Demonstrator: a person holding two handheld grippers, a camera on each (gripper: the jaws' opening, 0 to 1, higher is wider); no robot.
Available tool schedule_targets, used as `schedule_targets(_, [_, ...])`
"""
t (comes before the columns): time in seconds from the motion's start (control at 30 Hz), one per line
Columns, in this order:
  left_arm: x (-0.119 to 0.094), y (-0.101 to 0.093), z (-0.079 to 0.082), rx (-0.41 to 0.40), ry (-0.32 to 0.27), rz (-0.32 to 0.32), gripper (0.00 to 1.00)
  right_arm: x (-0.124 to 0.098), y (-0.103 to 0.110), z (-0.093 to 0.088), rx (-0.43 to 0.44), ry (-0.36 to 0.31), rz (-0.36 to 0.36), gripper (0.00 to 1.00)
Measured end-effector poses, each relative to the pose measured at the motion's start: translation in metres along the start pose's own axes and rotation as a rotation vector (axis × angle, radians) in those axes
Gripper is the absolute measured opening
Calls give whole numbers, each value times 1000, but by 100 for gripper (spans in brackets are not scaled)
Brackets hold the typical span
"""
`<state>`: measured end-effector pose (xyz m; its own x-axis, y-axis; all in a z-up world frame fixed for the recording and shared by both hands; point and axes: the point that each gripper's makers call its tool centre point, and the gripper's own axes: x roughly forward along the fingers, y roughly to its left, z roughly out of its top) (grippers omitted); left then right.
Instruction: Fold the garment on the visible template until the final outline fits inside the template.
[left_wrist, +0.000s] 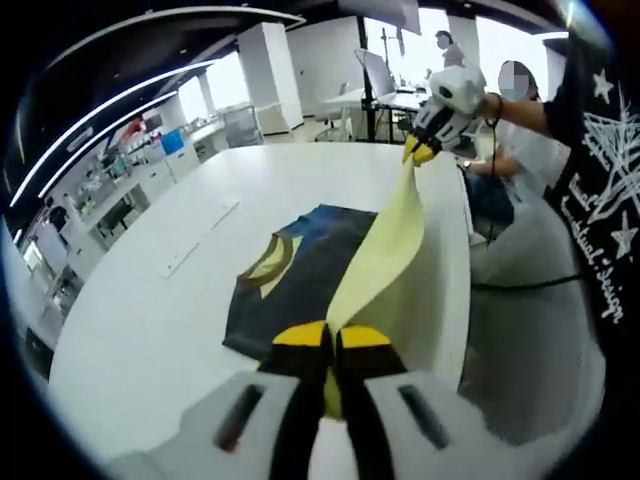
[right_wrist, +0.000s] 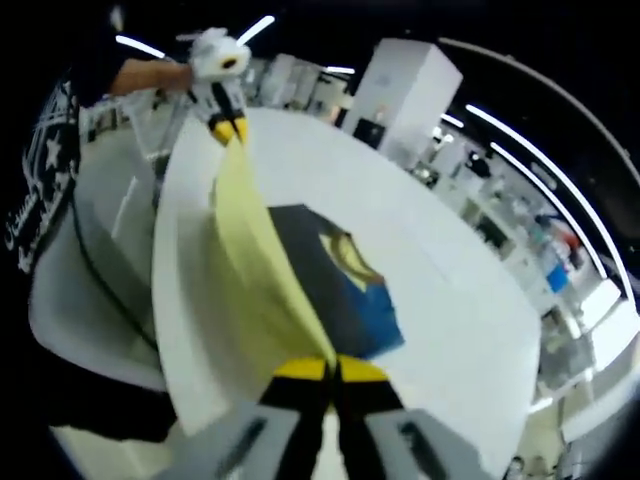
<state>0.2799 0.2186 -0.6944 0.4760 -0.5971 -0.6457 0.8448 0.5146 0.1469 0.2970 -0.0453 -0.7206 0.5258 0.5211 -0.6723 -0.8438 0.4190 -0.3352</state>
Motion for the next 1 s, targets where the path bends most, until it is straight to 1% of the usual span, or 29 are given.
schedule_targets(0.2, [7, 21, 5, -6, -9, 23, 0, 8, -18, 7, -19, 0, -17, 0])
schedule_targets(0.23, [9, 26, 6, -8, -13, 28, 0, 9, -22, 8, -25, -2, -23, 0])
schedule_targets(0.27, [11, 34, 7, -11, -20, 36, 0, 11, -27, 9, -27, -3, -29, 0])
schedule_targets(0.33, [12, 33, 10, -13, -26, 46, 0, 14, -36, 12, -29, -7, -42, 0])
schedule_targets(0.43, [16, 43, 12, -19, -27, 54, 0, 17, -45, 15, -37, -12, -54, 0])
schedule_targets(0.53, [20, 53, 15, -18, -29, 68, 0, 26, -58, 17, -47, -16, -58, 0])
schedule_targets(0.63, [25, 65, 19, -21, -35, 89, 0, 32, -65, 18, -59, -8, -60, 0])
schedule_targets(0.7, [28, 75, 21, -44, -42, 102, 0, 38, -71, 18, -56, -8, -63, 0])
schedule_targets(0.77, [30, 82, 23, -52, -52, 111, 0, 43, -76, 19, -60, -8, -72, 0])
schedule_targets(0.87, [35, 95, 21, -63, -56, 136, 0, 49, -83, 19, -51, -10, -91, 0])
schedule_targets(0.93, [38, 95, 20, -75, -49, 150, 0, 56, -88, 19, -39, -9, -103, 0])
schedule_targets(1.0, [44, 100, 17, -74, -36, 155, 0, 62, -91, 18, -33, -4, -109, 0])
